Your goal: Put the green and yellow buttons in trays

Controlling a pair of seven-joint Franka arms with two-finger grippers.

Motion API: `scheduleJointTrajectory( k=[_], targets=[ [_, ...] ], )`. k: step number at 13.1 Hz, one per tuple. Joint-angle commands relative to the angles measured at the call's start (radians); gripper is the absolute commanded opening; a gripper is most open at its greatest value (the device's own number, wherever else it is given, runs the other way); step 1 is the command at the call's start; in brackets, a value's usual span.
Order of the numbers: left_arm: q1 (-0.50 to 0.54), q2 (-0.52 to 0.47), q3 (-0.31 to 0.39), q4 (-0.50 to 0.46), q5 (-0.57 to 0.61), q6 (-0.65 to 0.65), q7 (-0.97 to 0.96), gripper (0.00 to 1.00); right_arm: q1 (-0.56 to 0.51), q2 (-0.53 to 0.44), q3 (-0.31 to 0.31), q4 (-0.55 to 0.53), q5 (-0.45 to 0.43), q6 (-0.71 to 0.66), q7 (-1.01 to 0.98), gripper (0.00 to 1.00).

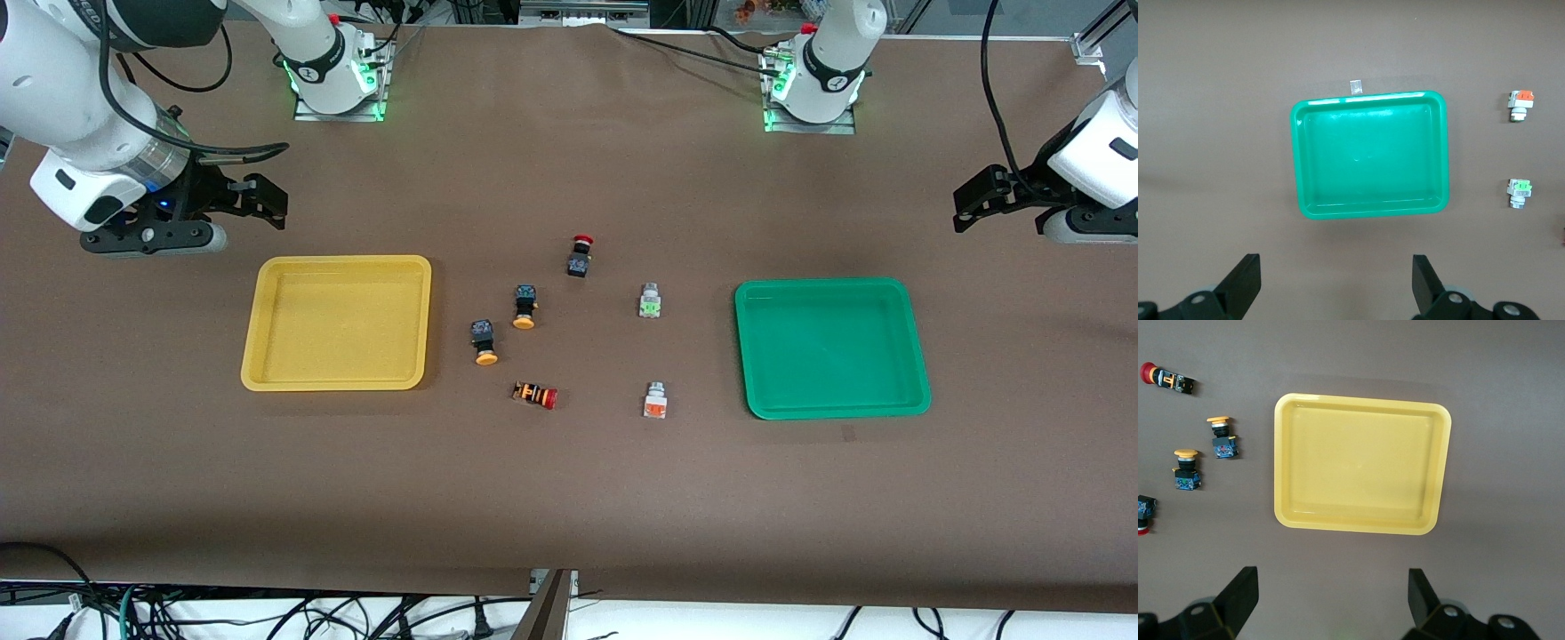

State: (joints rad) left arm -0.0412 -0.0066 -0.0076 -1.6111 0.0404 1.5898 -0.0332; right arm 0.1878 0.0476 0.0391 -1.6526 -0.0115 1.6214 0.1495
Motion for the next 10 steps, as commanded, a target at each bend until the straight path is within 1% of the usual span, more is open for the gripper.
scheduleJointTrajectory(
  k=[1, 4, 10],
  targets=[
    [-0.014, 0.013, 0.011, 0.033, 0.012, -0.025, 0.018, 1.00, -0.021, 0.011, 0.015, 0.033, 0.008, -0.032, -0.005, 0.99],
    [-0.016, 0.013, 0.011, 0.033, 0.012, -0.025, 0.018, 1.00, -0.019, 0.008, 0.018, 0.031, 0.010, -0.051, 0.007, 0.99],
    [-0.017, 0.013, 0.009, 0.033, 0.012, -0.025, 0.019, 1.00, -0.016, 0.012, 0.016, 0.040, 0.010, -0.046, 0.005, 0.99]
  ],
)
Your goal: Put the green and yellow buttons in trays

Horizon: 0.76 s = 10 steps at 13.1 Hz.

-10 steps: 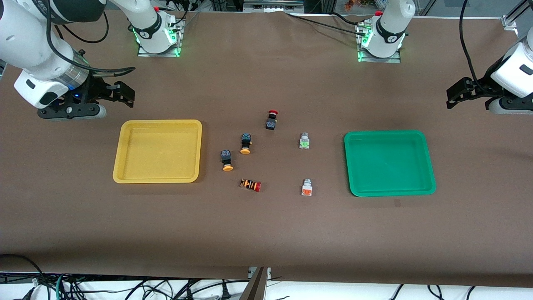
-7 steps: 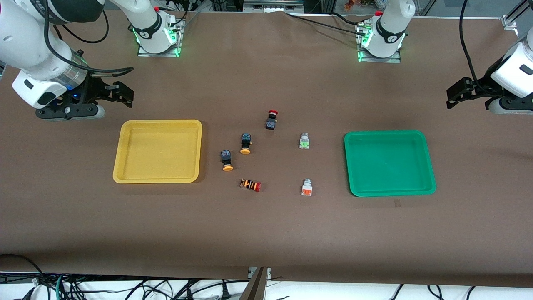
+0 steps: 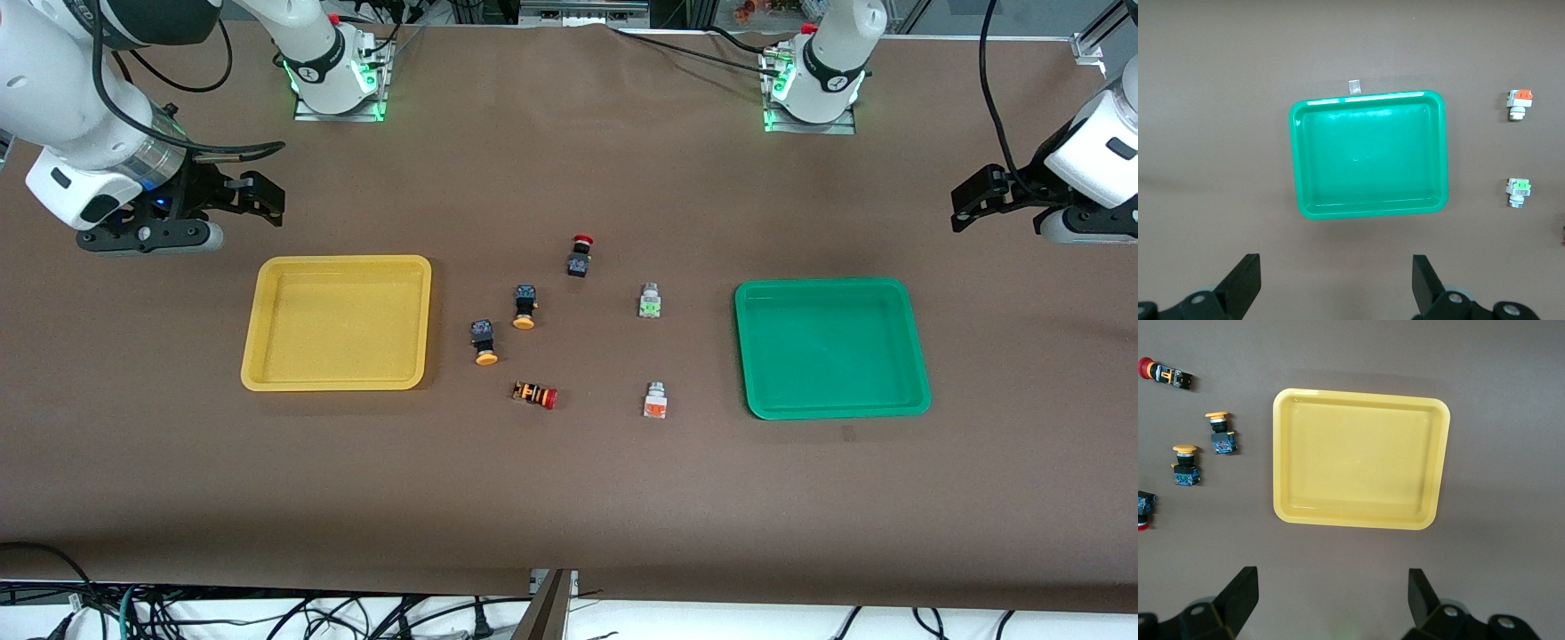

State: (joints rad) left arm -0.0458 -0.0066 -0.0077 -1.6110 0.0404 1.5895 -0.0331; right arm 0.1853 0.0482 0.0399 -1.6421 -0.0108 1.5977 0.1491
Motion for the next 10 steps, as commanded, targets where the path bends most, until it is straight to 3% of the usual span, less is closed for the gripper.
scheduleJointTrajectory(
  k=[1, 8, 10],
  targets=[
    [-0.013, 0.013, 0.011, 0.033, 0.012, -0.025, 0.019, 1.00, -0.012, 0.012, 0.018, 0.028, 0.009, -0.024, 0.001, 0.99],
    [-0.011, 0.011, 0.011, 0.033, 0.012, -0.025, 0.019, 1.00, 0.039, 0.045, 0.026, 0.022, 0.035, 0.014, 0.009, 0.99],
    [-0.013, 0.011, 0.009, 0.033, 0.012, -0.025, 0.019, 1.00, 0.049, 0.094, 0.028, 0.019, 0.037, 0.045, 0.006, 0.99]
  ],
)
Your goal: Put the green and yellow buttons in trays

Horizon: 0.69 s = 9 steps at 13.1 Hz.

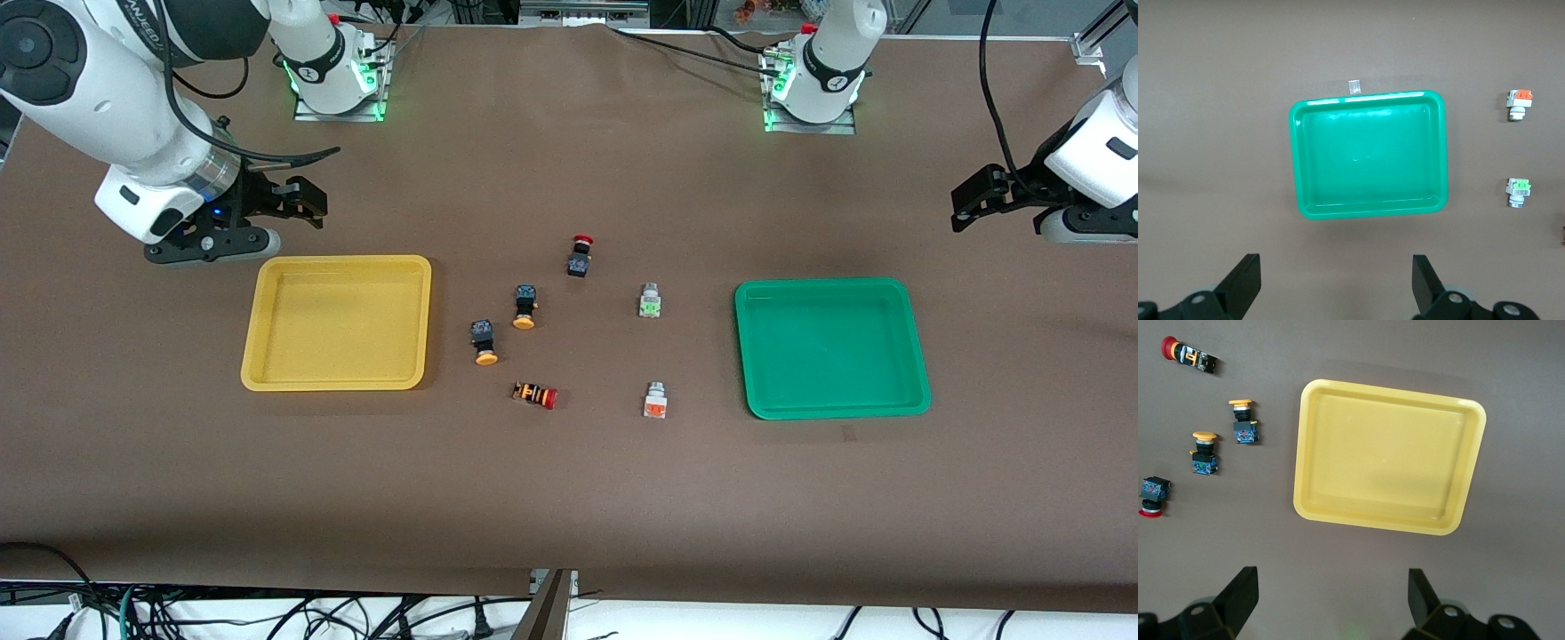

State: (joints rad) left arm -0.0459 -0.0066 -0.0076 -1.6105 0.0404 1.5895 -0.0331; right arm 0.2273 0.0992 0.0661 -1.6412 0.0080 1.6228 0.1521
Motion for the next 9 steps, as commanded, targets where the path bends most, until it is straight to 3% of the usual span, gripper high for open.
scheduleJointTrajectory(
  k=[1, 4, 9],
  targets=[
    [-0.011, 0.011, 0.009, 0.032, 0.012, -0.026, 0.019, 1.00, 0.042, 0.078, 0.000, 0.017, 0.018, 0.047, 0.009, 0.99],
    [-0.012, 0.013, 0.009, 0.032, 0.012, -0.026, 0.018, 1.00, 0.102, 0.204, 0.001, 0.017, 0.036, 0.156, 0.091, 0.99],
    [-0.026, 0.043, -0.005, 0.032, 0.006, -0.026, 0.018, 1.00, 0.191, 0.431, 0.001, -0.011, 0.063, 0.490, 0.222, 0.99]
  ],
)
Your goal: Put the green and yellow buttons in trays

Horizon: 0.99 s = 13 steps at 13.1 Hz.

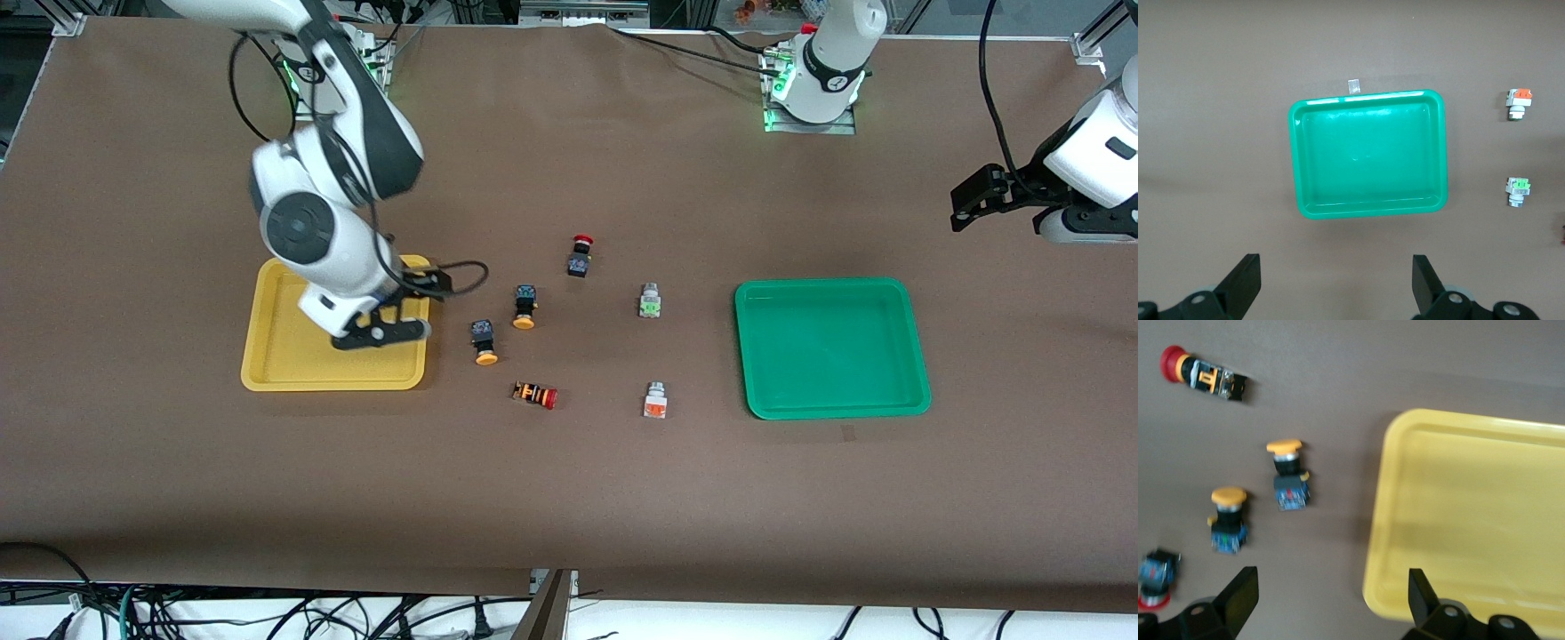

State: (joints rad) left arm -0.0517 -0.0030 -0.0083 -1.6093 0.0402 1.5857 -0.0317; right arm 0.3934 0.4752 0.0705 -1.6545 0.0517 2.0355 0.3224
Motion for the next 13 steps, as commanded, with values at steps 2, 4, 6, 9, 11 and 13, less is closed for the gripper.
scheduleJointTrajectory(
  k=[2, 4, 6, 9, 11, 13],
  targets=[
    [-0.026, 0.105, -0.028, 0.029, -0.011, -0.021, 0.009, 1.00, 0.057, 0.130, -0.003, 0.001, 0.034, 0.176, 0.110, 0.99],
    [-0.057, 0.190, -0.062, 0.032, -0.011, -0.010, 0.001, 1.00, 0.082, 0.164, -0.003, -0.017, 0.042, 0.250, 0.144, 0.99],
    [-0.114, 0.294, -0.067, 0.072, -0.010, 0.070, -0.013, 1.00, 0.088, 0.186, -0.003, -0.044, 0.042, 0.310, 0.156, 0.99],
    [-0.189, 0.460, -0.068, 0.143, -0.013, 0.247, -0.121, 1.00, 0.090, 0.224, -0.003, -0.079, 0.042, 0.415, 0.156, 0.83],
    [-0.256, 0.555, -0.067, 0.149, 0.001, 0.470, -0.167, 1.00, 0.090, 0.224, -0.003, -0.094, 0.042, 0.433, 0.153, 0.62],
    [-0.272, 0.630, -0.068, 0.135, 0.003, 0.697, -0.201, 1.00, 0.088, 0.211, -0.003, -0.093, 0.042, 0.422, 0.133, 0.35]
  ],
)
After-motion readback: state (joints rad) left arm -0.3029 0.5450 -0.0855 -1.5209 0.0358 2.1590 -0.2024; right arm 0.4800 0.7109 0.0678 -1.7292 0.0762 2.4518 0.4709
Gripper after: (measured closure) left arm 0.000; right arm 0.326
